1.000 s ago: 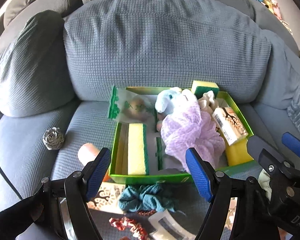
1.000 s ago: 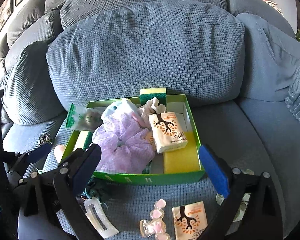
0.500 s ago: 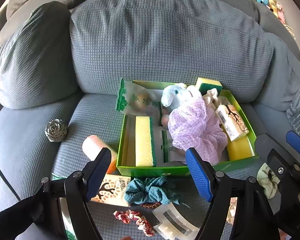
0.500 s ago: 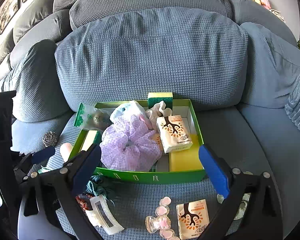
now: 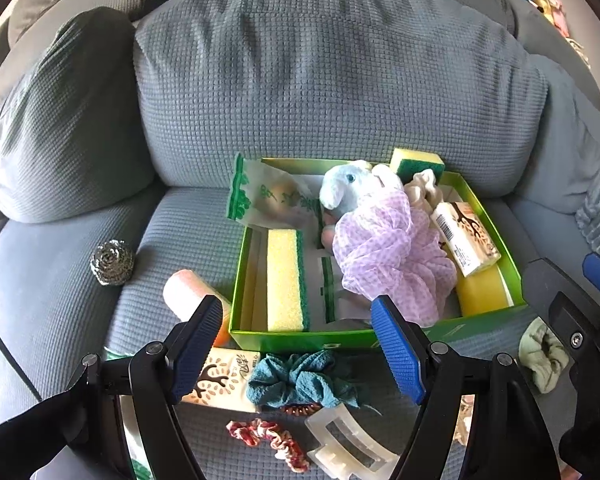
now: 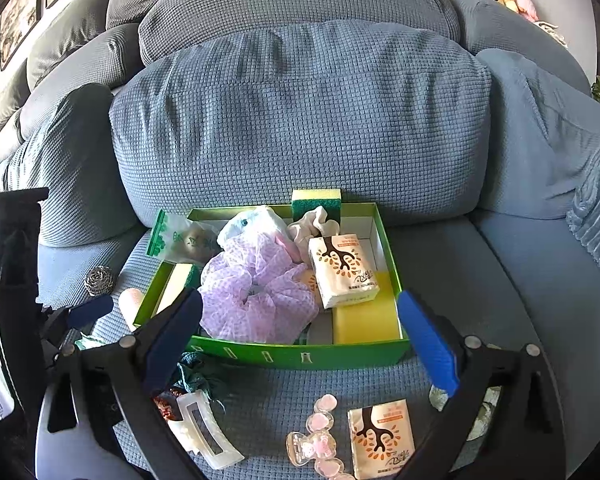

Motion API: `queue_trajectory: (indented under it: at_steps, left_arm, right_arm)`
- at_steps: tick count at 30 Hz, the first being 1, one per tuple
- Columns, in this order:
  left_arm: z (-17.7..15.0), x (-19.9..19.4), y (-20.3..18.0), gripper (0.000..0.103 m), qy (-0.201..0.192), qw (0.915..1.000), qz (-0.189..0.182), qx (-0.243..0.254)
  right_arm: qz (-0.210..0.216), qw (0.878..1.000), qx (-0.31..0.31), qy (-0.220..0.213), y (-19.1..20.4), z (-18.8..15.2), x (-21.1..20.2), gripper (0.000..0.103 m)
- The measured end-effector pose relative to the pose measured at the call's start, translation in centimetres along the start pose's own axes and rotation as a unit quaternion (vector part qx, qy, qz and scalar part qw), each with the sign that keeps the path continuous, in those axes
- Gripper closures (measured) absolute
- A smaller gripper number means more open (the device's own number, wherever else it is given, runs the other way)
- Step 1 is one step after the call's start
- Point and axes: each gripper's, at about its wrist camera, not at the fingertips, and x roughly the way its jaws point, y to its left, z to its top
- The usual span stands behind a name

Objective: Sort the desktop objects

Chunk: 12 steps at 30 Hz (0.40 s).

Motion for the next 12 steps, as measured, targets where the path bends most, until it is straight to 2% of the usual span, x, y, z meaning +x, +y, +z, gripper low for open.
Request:
queue_trajectory:
  at_steps: [9,12]
  left_arm:
    - [-0.08,-0.10,0.28,0.026,-0.011,0.9998,0.012,-0.006]
    - [-0.03,-0.28,0.10,0.026,-0.017,0.9996,0.021,0.005]
  right_arm:
    - [-0.001,1.000,-0.002,0.001,0.17,-0.13,-0.07,0.004]
    - [-0.002,1.000,-0.002,0.003,0.23,-0.06,0.06,0.004]
